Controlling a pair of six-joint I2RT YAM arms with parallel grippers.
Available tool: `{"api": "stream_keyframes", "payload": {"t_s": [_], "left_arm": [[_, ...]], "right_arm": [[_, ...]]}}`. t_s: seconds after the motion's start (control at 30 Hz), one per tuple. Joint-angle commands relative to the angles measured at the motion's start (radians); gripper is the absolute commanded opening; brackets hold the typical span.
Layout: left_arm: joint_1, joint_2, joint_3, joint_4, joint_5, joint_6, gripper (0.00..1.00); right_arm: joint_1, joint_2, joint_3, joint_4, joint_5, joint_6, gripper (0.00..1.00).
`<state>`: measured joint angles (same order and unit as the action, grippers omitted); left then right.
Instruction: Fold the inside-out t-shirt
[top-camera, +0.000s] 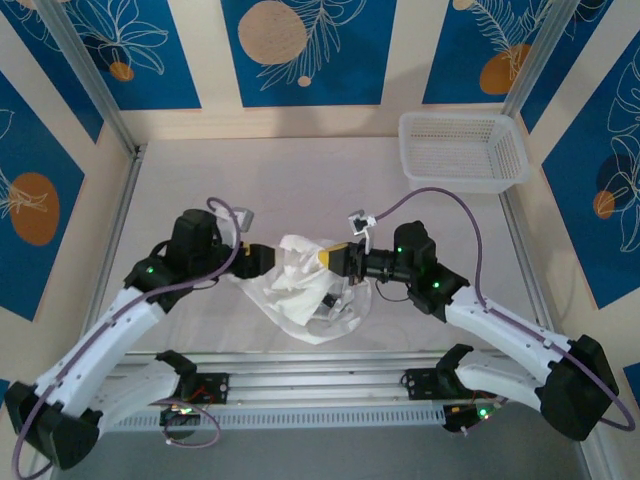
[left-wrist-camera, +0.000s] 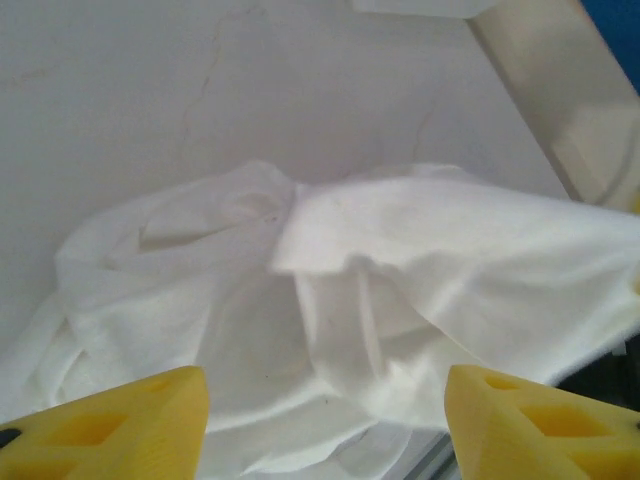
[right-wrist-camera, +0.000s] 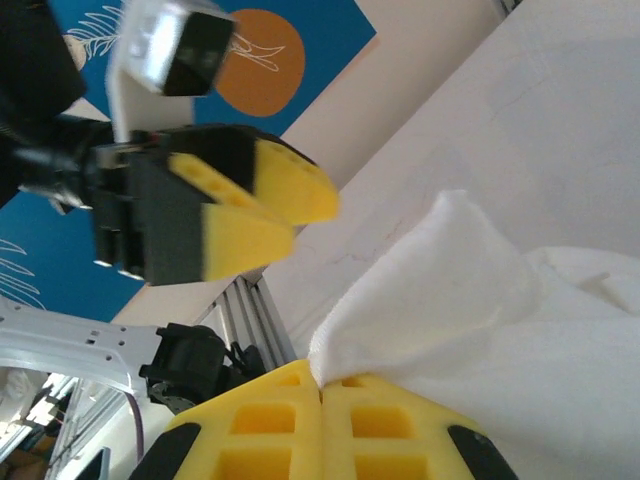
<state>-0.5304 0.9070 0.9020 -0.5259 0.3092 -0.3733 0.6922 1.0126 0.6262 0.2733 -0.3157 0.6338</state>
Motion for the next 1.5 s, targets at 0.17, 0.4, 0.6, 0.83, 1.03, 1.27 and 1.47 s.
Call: {"api": "stream_keyframes", "payload": {"t_s": [0.17,0.4,0.6,0.83,1.03,1.27,1.47], "left_arm": [[-0.158,-0.015,0.002,0.078,0.131,0.011,0.51],[-0.186,0.115,-0.032,0.256,0.138,-0.095,0.63],[-0.187,0.220,-0.048,0.357,0.179,-0.166,0.59],[-0.177,0.187,-0.019,0.269,0.081,-0.143,0.00],[-0.155,0.106,0.153,0.135,0.150,-0.267,0.00],[-0.155,0.150,0.299,-0.029,0.117,-0.252,0.00],[-0.155,0.189,0.299,0.012,0.144,-0.299,0.00]], "right_arm": [[-0.004,0.040,0.040,-0.002,-0.015,0.073,0.00],[0.000,0.031,0.048,-0.025,-0.016,0.093,0.00],[0.001,0.023,0.050,-0.042,-0.015,0.095,0.00],[-0.001,0.016,0.038,-0.053,0.003,0.098,0.00],[-0.013,0.027,-0.018,-0.178,0.190,-0.039,0.05],[0.116,-0.070,0.012,-0.152,0.239,-0.183,0.25],[0.377,-0.114,0.038,-0.047,0.626,-0.431,0.25]]}}
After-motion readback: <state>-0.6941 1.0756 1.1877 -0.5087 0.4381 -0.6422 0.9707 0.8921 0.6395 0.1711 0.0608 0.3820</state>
